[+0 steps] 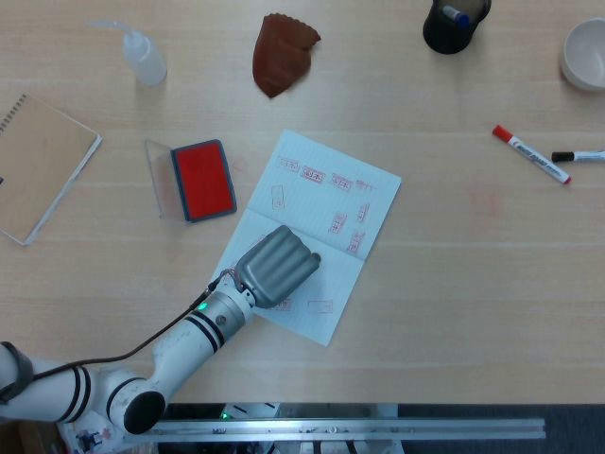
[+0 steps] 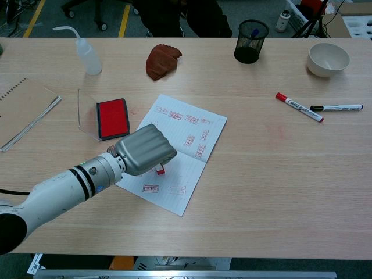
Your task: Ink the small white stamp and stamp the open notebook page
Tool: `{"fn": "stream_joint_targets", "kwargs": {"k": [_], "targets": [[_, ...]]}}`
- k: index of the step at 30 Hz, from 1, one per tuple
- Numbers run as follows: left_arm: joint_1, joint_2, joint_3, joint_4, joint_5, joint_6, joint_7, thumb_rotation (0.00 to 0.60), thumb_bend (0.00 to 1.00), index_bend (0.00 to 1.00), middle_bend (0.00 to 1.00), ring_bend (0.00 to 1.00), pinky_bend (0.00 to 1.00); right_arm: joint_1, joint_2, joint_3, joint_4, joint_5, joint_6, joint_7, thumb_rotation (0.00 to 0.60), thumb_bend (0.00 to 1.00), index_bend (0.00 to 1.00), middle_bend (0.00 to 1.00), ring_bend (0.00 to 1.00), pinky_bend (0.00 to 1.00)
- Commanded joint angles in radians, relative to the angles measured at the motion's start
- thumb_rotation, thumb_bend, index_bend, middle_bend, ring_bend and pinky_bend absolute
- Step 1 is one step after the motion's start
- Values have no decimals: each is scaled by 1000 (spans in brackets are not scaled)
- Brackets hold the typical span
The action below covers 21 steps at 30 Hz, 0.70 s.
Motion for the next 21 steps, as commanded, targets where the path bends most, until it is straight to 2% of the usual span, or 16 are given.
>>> {"fn": "stream_joint_targets", "kwargs": {"k": [1, 10, 21], "targets": [[-9, 35, -19, -41, 7, 16, 6, 600, 404, 525, 1000, 993, 1000, 0, 0, 1, 0, 0, 0, 1, 600, 206, 340, 396, 327, 388], [-25, 121, -50, -148, 9, 42, 19, 600, 404, 525, 1000, 993, 1000, 8, -6, 4, 0, -6, -5, 3, 600, 206, 340, 396, 327, 388], [-14, 172, -56, -177, 7, 69, -23, 600, 404, 525, 1000, 990, 1000, 11, -3, 6, -8, -8, -5, -2, 600, 206, 340, 396, 327, 387]]}}
